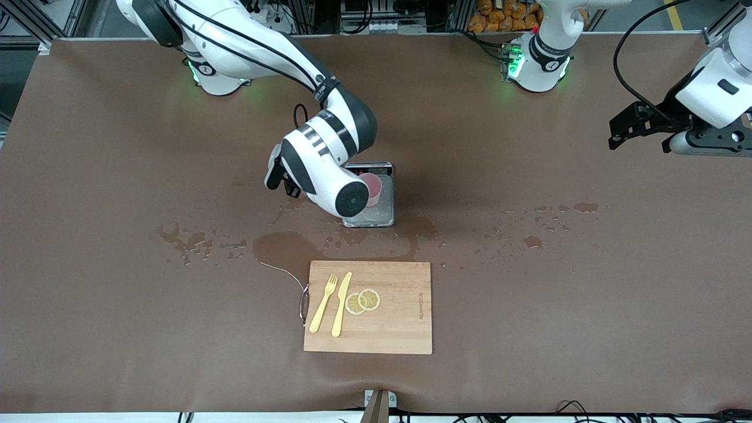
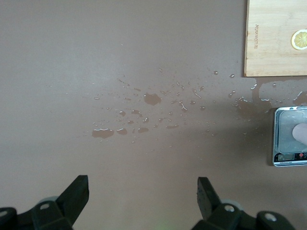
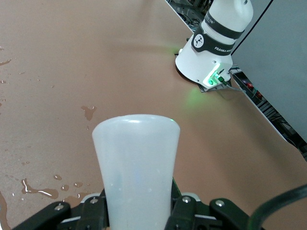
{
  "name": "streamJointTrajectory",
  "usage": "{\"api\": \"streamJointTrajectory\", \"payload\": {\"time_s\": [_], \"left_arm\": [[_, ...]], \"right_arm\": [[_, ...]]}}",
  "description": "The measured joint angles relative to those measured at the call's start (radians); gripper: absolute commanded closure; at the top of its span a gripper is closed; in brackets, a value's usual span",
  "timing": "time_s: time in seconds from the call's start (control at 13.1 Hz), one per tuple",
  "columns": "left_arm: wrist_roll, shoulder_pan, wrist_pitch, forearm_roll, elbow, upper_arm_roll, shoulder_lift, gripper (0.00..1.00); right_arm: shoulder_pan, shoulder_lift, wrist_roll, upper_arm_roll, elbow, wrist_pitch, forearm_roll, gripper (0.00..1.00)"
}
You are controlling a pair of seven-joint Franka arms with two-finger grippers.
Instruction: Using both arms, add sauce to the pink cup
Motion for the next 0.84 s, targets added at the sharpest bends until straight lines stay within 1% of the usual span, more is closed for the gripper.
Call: {"api": "streamJointTrajectory", "payload": {"time_s": [0.23,0.46,0.53,0.68,0.84], "left_arm": [[0.000,0.000,0.000,0.000,-0.001,0.000,0.000,0.00],[0.000,0.000,0.000,0.000,-0.001,0.000,0.000,0.00],[0.000,0.001,0.000,0.000,-0.001,0.000,0.000,0.00],[0.000,0.001,0.000,0.000,-0.001,0.001,0.000,0.00],[0.000,0.001,0.000,0.000,-0.002,0.001,0.000,0.00]], "right_arm": [[0.000,0.000,-0.001,-0.001,0.002,0.000,0.000,0.88],[-0.010,-0.005,-0.029,-0.005,0.029,0.001,0.006,0.88],[-0.028,-0.015,-0.058,-0.009,0.043,0.009,0.029,0.88],[-0.096,-0.065,-0.131,-0.012,0.060,0.022,0.091,0.88],[-0.174,-0.128,-0.210,-0.013,0.062,0.022,0.149,0.84]]}}
